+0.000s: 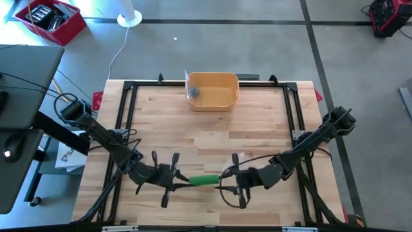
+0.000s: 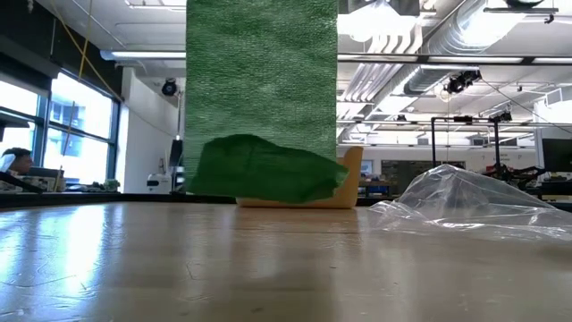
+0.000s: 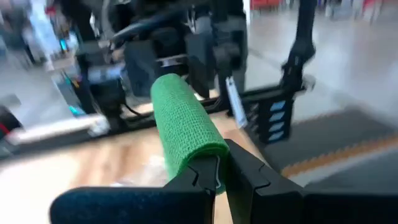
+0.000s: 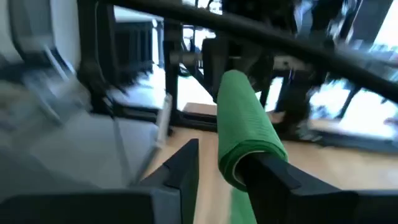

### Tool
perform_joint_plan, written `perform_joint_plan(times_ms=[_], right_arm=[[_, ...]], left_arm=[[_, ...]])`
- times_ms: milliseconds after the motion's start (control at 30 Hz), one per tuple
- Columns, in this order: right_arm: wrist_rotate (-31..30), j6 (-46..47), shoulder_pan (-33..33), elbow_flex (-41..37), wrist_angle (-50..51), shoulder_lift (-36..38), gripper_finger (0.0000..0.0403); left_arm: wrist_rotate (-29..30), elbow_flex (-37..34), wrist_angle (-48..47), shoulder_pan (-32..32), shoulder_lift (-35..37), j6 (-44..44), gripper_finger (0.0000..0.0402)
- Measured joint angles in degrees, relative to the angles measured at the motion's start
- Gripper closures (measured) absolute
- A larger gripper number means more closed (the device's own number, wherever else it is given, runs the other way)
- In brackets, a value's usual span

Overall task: Roll bandage
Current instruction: Roll the green bandage

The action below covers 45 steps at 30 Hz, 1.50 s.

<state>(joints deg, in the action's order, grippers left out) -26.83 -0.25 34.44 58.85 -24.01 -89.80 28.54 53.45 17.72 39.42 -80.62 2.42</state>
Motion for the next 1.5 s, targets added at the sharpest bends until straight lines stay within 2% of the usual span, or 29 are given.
perform_joint_plan(times_ms=[233,333,433,500,567,633,733,933,1033,1133,1233,1500], right_arm=[[3.63,20.64,-3.43,0.00,-1.38,0.00,0.0287],[5.23,24.72,-4.97,0.00,-1.11,0.00,0.0299],[6.46,24.34,-6.11,0.00,-0.92,0.00,0.0331],[6.49,21.37,-6.34,0.00,-0.68,0.00,0.0364],[6.20,17.33,-6.27,0.00,-0.89,0.00,0.0390],[5.46,13.88,-5.98,0.00,-1.22,0.00,0.0390],[4.81,6.00,-5.23,0.02,-1.42,0.02,0.0391],[4.74,-25.62,-1.29,0.02,-0.67,0.02,0.0395],[4.62,-40.51,0.49,0.02,-0.72,0.11,0.0394],[4.15,-51.12,1.82,0.02,-0.72,0.13,0.0394],[2.28,-55.38,2.65,0.02,-0.58,0.13,0.0394],[0.89,-55.32,2.82,0.03,1.71,0.20,0.0394]], left_arm=[[6.98,0.04,-3.26,3.25,-0.25,18.32,0.0393],[10.11,0.04,-3.31,4.58,-1.08,23.08,0.0393],[12.84,0.04,-3.16,5.56,-1.94,24.45,0.0393],[14.56,0.04,-3.24,5.89,-2.26,22.05,0.0393],[16.85,0.04,-3.15,6.17,-2.34,15.77,0.0387],[18.53,0.04,-3.20,6.19,-2.03,8.54,0.0375],[17.67,0.04,-3.03,6.19,-1.65,-2.75,0.0351],[10.72,0.04,-0.09,5.91,-1.64,-19.28,0.0310],[9.38,0.02,3.51,5.33,-1.64,-23.00,0.0298],[9.16,0.02,5.90,4.52,-1.64,-26.84,0.0297],[8.18,0.02,6.07,3.56,-1.64,-29.55,0.0301],[6.05,-0.09,7.90,2.05,-1.86,-30.86,0.0313]])
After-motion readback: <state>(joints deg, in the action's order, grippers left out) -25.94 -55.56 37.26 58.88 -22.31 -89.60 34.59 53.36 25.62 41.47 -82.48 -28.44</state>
